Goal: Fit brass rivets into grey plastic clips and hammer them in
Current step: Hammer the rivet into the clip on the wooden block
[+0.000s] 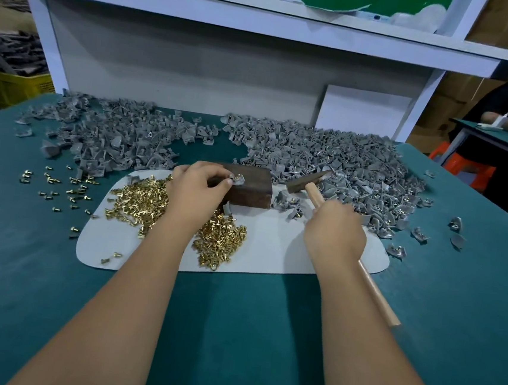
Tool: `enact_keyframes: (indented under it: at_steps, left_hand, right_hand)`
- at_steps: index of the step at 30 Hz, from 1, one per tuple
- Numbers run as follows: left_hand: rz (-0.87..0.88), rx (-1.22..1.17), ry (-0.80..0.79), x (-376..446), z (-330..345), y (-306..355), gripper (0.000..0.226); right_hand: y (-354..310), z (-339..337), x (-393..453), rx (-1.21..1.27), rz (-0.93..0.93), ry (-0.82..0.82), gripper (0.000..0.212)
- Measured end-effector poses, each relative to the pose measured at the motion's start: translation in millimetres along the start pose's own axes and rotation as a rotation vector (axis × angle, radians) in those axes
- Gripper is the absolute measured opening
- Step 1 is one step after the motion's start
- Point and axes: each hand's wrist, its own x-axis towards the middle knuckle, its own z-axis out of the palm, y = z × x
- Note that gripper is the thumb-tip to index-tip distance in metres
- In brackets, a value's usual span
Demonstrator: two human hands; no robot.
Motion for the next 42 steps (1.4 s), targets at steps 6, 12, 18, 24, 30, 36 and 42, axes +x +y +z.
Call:
enact_keyframes:
  at_steps: [6,12,18,24,30,36,42]
  left_hand:
    - [-0.063,0.054,0.034,-0.5,3.3,6.2,0.010]
    - [-0.073,0.051,0.048,1.3,8.2,7.6,0.012]
    - [-0.102,0.001,0.069,0.0,9.6,7.5,0.026]
    - [-0.119,0.009,0.105,2.1,11.5,5.1,0.008]
    - [-0.123,0.004,0.115,1.8,11.4,5.6,0.012]
    - [-0.138,0.000,0.110,1.9,12.0,6.6,0.017]
    - [-0.139,0.031,0.093,0.3,10.8,6.7,0.010]
  right_hand:
    - [-11.4,-24.3,-14.7,0.115,-0.183,0.268,0.017]
    - [-29.1,-27.5,-39.7,0.149,-0.413,0.241,0.066]
    - [-35.6,-25.2,-44.4,0.131,-0.451,0.250,0.079]
    - [-44.7,-26.4,-49.1,0.134,-0.444,0.326,0.081]
    - [-47.3,-27.6,-54.2,0.126,-0.432,0.296,0.081]
    - [-47.1,-29.7,-56.4,0.101,-0.412,0.258,0.084]
    - [-51.2,-28.7,-57.1,0.053,-0.418,0.245,0.082]
